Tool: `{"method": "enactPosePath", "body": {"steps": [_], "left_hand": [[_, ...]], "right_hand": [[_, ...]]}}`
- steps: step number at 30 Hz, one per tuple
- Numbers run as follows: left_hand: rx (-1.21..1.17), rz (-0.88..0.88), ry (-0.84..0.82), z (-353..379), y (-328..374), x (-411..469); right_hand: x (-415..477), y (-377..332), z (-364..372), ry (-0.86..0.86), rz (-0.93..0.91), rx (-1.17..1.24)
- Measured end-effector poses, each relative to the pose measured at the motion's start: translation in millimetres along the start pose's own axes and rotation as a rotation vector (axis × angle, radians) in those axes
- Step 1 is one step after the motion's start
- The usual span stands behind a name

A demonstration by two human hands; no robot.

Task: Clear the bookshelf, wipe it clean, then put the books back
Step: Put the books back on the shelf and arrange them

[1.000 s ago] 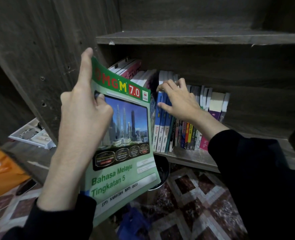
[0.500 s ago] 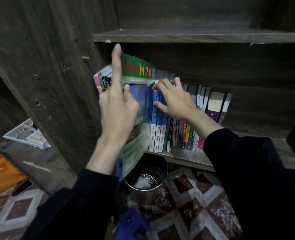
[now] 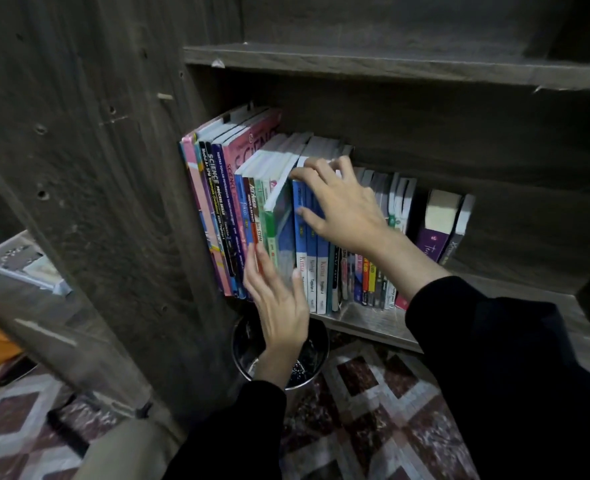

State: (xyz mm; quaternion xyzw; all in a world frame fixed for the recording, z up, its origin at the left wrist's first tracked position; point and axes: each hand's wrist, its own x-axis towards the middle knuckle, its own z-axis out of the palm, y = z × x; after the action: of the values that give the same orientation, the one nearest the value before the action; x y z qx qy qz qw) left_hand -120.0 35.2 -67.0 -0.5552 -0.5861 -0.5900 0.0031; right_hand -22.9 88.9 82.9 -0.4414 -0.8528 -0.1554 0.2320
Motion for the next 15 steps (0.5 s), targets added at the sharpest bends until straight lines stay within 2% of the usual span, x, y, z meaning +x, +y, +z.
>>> {"method": "enactPosePath", "body": {"steps": [4,9,12,15], "left_hand": [[0.02,-0.035,-0.007,9,-6,-10],[0.136,-0.095,-0.093,35,-10,17],[0.207,-0.135,-0.057,46,-11,23],[0.237,-0.102,-0.069,44,-12,22]], "right_hand": [[-12,3,12,0.053,0.004,0.16],[-30,-5,33,0.282,0.172,0.421],[-44,-4,49,0.367,0.271,0.452],[-62,-4,63,0.418,0.328,0.408]]}}
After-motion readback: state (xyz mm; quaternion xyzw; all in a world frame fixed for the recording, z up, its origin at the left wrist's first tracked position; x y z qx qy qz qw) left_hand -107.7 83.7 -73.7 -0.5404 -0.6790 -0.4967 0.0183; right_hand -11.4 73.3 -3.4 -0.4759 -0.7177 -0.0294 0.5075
